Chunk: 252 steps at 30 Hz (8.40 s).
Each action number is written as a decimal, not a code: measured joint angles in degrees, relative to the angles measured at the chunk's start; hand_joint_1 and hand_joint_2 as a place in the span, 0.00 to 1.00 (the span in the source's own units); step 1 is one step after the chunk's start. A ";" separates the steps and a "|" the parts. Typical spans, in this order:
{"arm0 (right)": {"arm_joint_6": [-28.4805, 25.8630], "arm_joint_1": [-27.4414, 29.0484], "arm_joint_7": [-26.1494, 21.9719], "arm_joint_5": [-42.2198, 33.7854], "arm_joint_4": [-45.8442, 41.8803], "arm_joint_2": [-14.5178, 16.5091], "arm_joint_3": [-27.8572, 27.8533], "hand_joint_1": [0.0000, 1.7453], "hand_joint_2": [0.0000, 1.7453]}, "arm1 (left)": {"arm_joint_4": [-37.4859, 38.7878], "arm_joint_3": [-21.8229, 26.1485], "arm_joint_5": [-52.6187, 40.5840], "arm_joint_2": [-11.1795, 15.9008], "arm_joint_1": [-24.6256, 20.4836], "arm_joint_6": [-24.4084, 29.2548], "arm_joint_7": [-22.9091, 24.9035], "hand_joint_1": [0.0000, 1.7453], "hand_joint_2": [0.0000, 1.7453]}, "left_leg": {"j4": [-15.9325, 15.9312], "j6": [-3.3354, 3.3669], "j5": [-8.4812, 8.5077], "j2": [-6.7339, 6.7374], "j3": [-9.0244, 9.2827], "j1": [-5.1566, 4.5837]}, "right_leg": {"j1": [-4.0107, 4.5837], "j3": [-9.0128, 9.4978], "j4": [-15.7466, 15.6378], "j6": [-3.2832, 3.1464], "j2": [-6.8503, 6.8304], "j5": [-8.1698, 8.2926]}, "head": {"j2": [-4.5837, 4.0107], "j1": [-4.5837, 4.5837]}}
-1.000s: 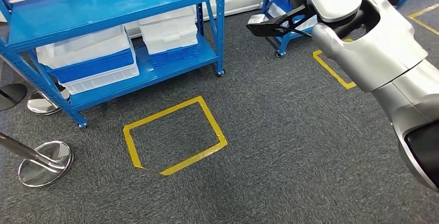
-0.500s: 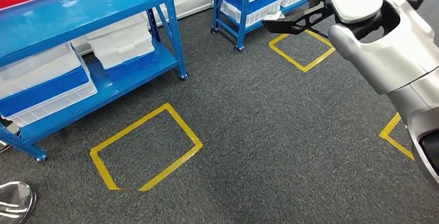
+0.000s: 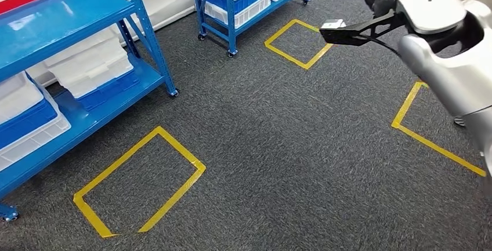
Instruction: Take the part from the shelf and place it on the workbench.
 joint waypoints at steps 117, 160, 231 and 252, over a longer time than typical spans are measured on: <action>5.67 -5.27 -1.51 0.51 -2.76 2.57 3.92 1.00 1.00 | 0.07 -0.29 -4.90 -2.84 0.69 1.58 1.28 0.00 1.00 | 0.12 3.19 1.40 -4.28 -2.16 0.02 | -1.23 -5.89 12.14 3.14 1.83 -4.67 | -0.01 0.34; 2.40 -3.97 -2.93 -0.38 1.51 5.10 5.46 1.00 1.00 | 0.13 -0.47 -5.48 -3.02 0.66 1.56 9.07 0.00 1.00 | 13.35 0.62 -6.98 -6.30 -6.38 -0.06 | -0.06 1.61 -2.12 -0.70 2.90 0.47 | -0.01 0.32; 1.42 -2.97 -5.43 0.16 2.99 6.04 9.35 1.00 1.00 | 0.15 -0.46 -5.62 -2.38 0.59 1.43 7.17 0.00 1.00 | 0.70 2.36 2.34 -6.62 -3.61 -0.26 | -0.04 3.01 -0.23 1.67 3.10 -1.98 | 0.00 0.35; -0.22 -2.78 -5.95 -0.04 4.09 6.73 9.75 1.00 1.00 | 0.15 -0.39 -5.04 -2.50 0.63 1.40 6.90 0.00 1.00 | 14.94 0.30 -5.20 -6.61 -6.83 -0.03 | 0.16 3.31 -2.28 -1.00 2.18 -0.70 | -0.01 0.24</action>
